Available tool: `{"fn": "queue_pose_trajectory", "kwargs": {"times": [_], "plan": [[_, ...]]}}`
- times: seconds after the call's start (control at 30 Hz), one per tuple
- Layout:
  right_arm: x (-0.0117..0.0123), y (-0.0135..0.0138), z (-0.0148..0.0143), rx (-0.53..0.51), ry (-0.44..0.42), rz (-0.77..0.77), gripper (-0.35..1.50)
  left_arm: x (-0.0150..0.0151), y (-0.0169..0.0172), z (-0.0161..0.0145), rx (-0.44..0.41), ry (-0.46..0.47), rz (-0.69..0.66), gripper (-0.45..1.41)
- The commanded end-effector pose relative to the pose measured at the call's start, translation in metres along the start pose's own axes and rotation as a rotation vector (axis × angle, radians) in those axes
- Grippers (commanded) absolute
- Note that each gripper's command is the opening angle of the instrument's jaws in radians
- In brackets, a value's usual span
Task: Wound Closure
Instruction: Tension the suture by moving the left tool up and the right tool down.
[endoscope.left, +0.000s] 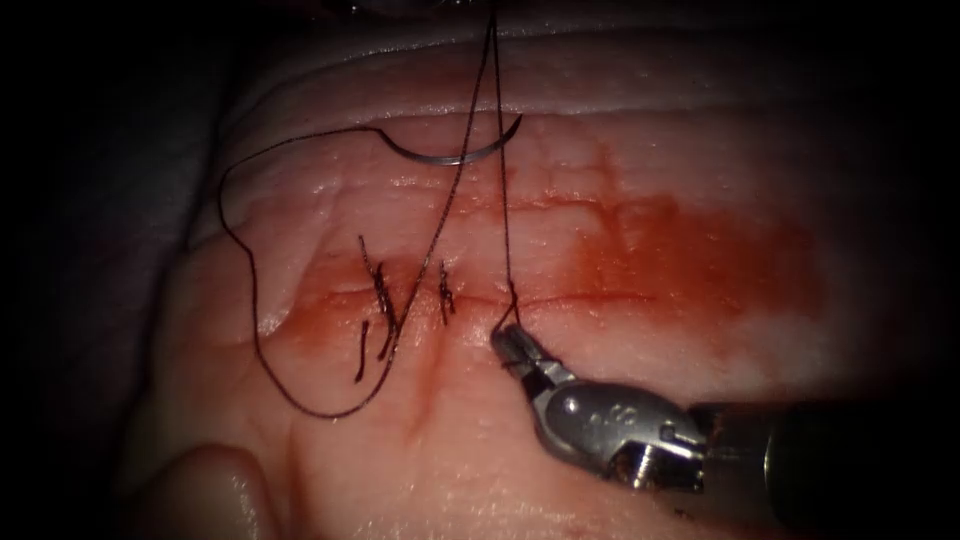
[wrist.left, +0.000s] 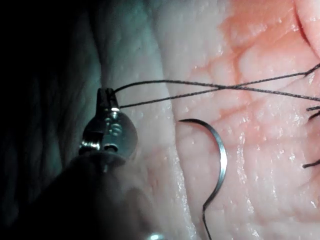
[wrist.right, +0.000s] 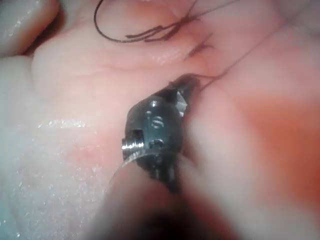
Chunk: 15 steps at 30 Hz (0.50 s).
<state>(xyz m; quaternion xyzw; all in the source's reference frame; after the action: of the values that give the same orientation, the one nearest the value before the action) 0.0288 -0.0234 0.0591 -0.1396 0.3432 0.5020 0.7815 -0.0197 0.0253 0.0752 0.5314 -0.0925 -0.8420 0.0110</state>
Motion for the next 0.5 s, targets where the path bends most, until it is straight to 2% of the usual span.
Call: {"fn": "queue_pose_trajectory", "kwargs": {"times": [0.03,0.5], "plan": [[-0.0002,-0.001,0.0001,0.01,-0.003,0.001,-0.35,-0.0002,-0.0011,0.0007,0.002,-0.003,-0.007,-0.45],[-0.0004,-0.0012,-0.0005,0.032,-0.026,0.005,-0.35,-0.0007,-0.0053,0.0013,0.043,-0.007,-0.028,-0.45]]}}
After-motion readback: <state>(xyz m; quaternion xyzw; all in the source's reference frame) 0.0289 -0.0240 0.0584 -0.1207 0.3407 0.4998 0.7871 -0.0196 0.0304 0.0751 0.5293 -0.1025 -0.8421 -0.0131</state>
